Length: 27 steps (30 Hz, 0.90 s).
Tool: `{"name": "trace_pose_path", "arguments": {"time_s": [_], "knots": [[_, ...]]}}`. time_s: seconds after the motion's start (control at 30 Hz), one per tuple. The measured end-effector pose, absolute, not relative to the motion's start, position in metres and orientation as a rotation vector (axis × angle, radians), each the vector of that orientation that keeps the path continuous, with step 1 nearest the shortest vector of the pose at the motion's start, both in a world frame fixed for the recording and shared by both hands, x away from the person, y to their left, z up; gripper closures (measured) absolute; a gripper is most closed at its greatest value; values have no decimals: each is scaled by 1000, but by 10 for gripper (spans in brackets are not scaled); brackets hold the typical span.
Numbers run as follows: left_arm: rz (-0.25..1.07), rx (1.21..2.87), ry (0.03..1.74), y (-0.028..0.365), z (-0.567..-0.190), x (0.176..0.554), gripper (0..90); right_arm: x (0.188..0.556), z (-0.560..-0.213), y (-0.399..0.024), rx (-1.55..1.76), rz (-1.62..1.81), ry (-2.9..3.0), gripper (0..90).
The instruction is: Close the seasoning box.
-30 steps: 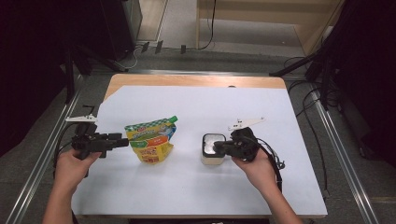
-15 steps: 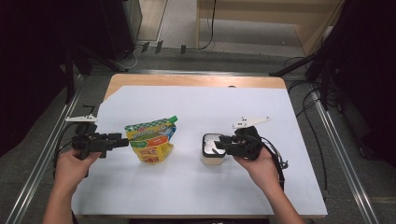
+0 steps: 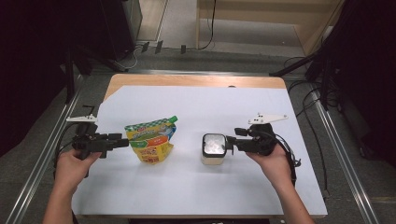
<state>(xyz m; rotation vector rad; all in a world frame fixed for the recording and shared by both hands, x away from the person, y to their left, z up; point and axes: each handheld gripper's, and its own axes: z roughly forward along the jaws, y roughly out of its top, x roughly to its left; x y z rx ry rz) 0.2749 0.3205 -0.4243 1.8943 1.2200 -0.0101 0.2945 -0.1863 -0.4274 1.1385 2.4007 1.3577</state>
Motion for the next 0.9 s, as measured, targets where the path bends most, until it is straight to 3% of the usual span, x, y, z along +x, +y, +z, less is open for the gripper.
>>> {"name": "trace_pose_path", "arguments": {"time_s": [0.9], "knots": [[-5, 1899, 1225, 319, -425, 276, 409, 309, -453, -253, 1260, 1280, 2219, 318]]}}
